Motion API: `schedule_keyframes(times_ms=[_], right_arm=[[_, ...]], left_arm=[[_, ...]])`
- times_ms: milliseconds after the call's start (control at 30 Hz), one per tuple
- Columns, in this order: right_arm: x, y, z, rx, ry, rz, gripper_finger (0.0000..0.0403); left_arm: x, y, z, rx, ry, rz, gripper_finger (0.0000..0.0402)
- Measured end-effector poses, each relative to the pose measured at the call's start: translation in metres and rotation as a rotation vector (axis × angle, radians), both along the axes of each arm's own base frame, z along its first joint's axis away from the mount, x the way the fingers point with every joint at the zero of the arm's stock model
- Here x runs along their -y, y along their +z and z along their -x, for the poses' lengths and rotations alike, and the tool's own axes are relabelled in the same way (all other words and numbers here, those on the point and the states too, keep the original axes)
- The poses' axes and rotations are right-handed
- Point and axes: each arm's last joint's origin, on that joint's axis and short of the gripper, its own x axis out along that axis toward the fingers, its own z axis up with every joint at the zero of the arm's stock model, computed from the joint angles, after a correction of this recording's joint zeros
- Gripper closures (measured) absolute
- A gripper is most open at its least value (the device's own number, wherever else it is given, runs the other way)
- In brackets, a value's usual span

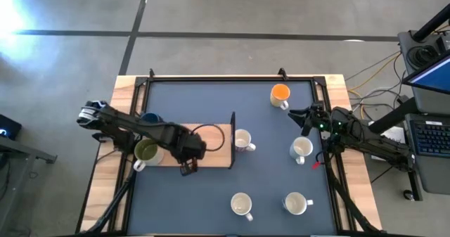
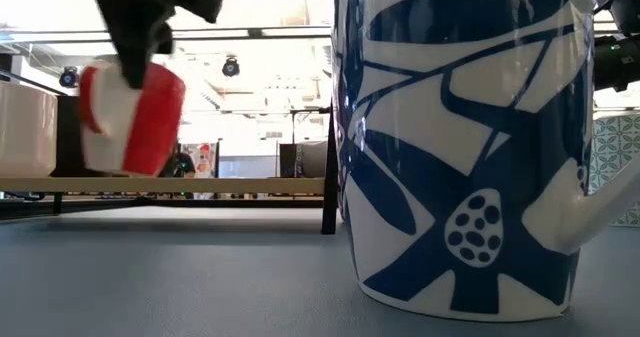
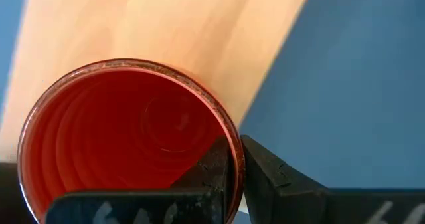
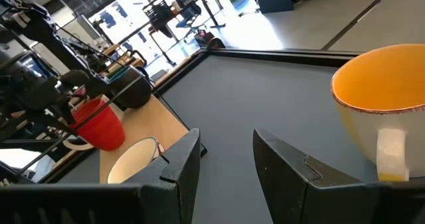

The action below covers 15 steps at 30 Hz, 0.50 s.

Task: Place coffee mugs
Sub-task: Put the red mug on the shelf

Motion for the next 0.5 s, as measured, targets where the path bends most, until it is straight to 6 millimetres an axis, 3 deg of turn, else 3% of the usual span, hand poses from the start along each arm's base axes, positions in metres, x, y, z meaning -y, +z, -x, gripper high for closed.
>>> schedule_keyframes(times_ms=[200,500], right_arm=[[0.000,0.000,0.000,0.000,0.000,0.000,0.0275],[0.000,0.000,0.000,0.000,0.000,0.000,0.0275]], left_arm=[[0.007,-0.001,0.026,0.072,0.026,0.027,0.0391],[0.000,-0.004,0.052,0.092,0.051,0.031,0.0391]])
